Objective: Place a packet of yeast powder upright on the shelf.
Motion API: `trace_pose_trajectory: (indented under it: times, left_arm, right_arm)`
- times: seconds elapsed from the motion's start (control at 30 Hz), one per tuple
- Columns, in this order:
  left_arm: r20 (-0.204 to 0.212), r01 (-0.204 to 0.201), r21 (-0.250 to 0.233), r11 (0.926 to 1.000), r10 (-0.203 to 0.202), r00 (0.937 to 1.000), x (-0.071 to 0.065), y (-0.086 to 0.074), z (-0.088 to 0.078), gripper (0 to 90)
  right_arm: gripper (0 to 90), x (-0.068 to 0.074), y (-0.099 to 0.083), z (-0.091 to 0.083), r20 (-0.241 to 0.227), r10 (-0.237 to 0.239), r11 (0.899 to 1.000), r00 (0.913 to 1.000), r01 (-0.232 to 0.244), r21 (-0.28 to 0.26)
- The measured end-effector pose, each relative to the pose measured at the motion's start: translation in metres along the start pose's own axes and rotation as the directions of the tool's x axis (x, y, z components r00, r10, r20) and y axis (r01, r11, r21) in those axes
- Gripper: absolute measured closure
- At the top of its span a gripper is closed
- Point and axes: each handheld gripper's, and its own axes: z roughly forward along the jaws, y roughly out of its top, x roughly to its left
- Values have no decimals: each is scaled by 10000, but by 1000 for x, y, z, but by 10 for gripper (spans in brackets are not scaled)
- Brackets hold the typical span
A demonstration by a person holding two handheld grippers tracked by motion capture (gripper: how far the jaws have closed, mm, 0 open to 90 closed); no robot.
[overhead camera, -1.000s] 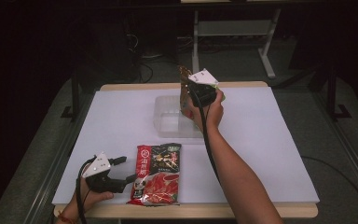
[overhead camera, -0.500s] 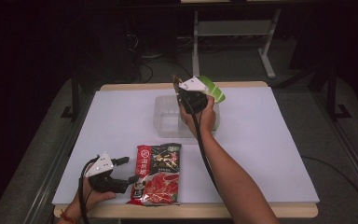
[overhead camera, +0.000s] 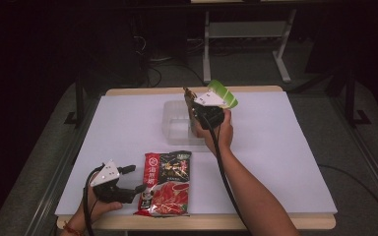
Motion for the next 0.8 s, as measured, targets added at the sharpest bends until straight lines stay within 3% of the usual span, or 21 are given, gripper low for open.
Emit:
trace_pose_trajectory:
  times: [0.33,0.8]
  left_arm:
    - [-156,19,34,10000,-19,9999,1,-2,-3,207]
    - [-283,37,37,10000,-36,9996,2,-2,-3,208]
  right_arm:
    - [855,1,-11,-11,-187,-198,9997,9996,201,115]
    - [843,-10,-23,-19,-339,34,9998,9994,-27,207]
